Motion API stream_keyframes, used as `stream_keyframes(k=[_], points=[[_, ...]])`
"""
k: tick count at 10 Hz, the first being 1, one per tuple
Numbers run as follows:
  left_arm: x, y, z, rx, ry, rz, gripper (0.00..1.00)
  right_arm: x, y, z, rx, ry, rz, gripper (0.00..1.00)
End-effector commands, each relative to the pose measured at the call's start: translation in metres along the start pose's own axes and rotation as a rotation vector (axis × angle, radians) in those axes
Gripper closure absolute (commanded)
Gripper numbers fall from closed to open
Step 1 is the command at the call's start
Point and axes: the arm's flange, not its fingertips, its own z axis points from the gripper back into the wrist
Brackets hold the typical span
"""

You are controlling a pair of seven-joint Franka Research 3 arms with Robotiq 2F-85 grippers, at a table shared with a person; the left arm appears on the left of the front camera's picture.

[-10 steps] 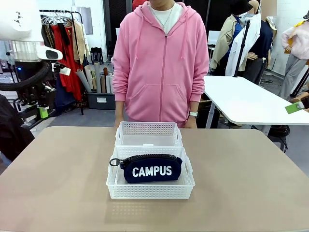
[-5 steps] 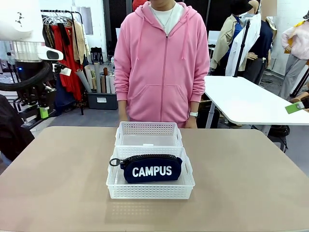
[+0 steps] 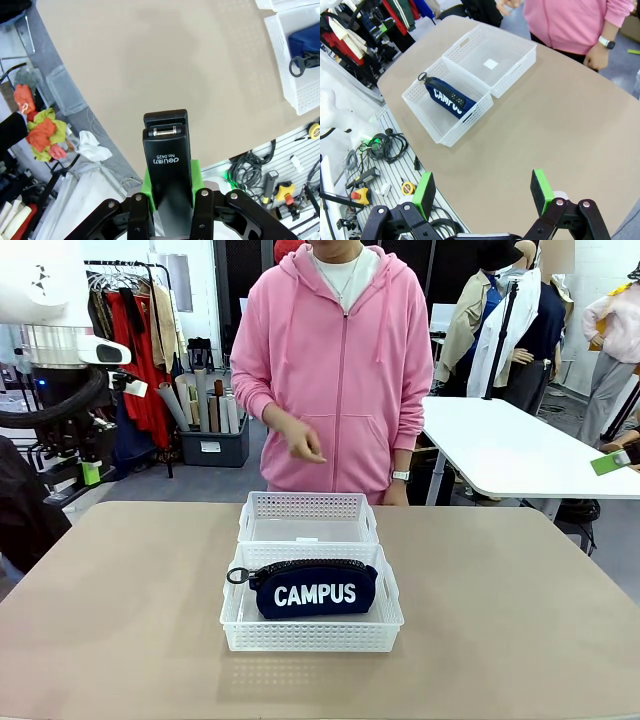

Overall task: Distribute items into two baskets.
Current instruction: Place the picked Stapler into the Organizing basket as instructed by the person.

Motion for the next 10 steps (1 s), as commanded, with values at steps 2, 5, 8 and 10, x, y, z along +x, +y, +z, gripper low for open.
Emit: stream_keyframes(k=[2,5,8,10], points=[[-0.0038,0.0002,0.0016,-0.011,-0.012,0.014,1.0,0.0008,0.0012,0.0,0.009,-0.012,0.009,0.0],[-0.0038,0.0002,0.0016,-0.011,-0.012,0.014,1.0,0.0008,0.0012,0.0,0.009,-0.012,0.009,0.0],[-0.0038,0.0002,0.0016,-0.011,-0.012,0.014,1.0,0.0008,0.0012,0.0,0.009,-0.012,0.009,0.0],[-0.0038,0.0002,0.0016,-0.011,-0.012,0.014,1.0,0.0008,0.0012,0.0,0.009,-0.012,0.009,0.0]])
